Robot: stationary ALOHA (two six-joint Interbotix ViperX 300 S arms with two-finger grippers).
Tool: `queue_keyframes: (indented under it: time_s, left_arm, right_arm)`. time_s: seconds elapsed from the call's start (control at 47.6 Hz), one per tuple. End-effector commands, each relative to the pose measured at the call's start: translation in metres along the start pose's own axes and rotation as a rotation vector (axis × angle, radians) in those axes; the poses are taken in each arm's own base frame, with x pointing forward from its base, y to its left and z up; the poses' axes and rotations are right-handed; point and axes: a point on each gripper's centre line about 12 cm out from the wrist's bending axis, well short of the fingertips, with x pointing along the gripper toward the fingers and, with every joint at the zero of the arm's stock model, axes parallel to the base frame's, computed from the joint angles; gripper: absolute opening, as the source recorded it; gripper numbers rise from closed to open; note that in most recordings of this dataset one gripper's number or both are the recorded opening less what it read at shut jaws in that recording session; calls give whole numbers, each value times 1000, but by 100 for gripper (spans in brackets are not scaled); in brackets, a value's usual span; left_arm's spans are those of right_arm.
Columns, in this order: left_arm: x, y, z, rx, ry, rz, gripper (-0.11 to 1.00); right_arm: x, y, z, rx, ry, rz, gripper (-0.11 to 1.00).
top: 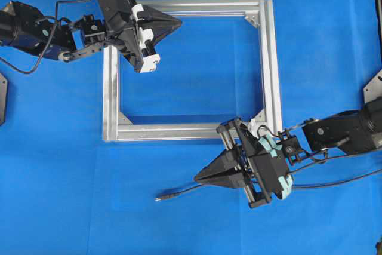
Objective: Insert the wire through the string loop located on the right side.
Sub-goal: 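Open the right gripper and lower it over the black USB cable end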
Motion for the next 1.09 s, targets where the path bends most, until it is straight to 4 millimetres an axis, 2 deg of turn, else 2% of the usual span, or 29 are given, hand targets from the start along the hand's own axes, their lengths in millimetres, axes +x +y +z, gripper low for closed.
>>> queue_keyframes:
  time_s: [0.0,0.126,0.588,0.672,0.735,0.797,0.86,1.007,1.07]
  left_arm:
    - [-4,-4,23,9,-61,-17,0]
    - [-4,-4,24,9,-62,-17,0]
    - [-4,-4,23,10,-55,-18,0]
    - [-4,-4,22,10,-52,-18,0]
    - [-4,-5,22,10,-52,-20,0]
    - [-4,-4,22,10,-49,-18,0]
    - [-4,-5,21,10,-47,-20,0]
    - [-4,-5,21,12,-45,-21,0]
    - [-4,-5,21,12,-45,-21,0]
  right_arm:
    - [0,1,20,-1,-57,2,0]
    - [0,0,15,-3,6,1,-6]
    - [5,8,14,30,56,18,-5]
    - [7,7,15,47,55,17,-1]
    - [8,7,16,59,52,16,6]
    - [10,7,15,73,55,15,17]
    - [11,6,17,88,50,11,32]
    - [11,8,17,97,47,13,77]
    - [12,8,17,101,48,12,88]
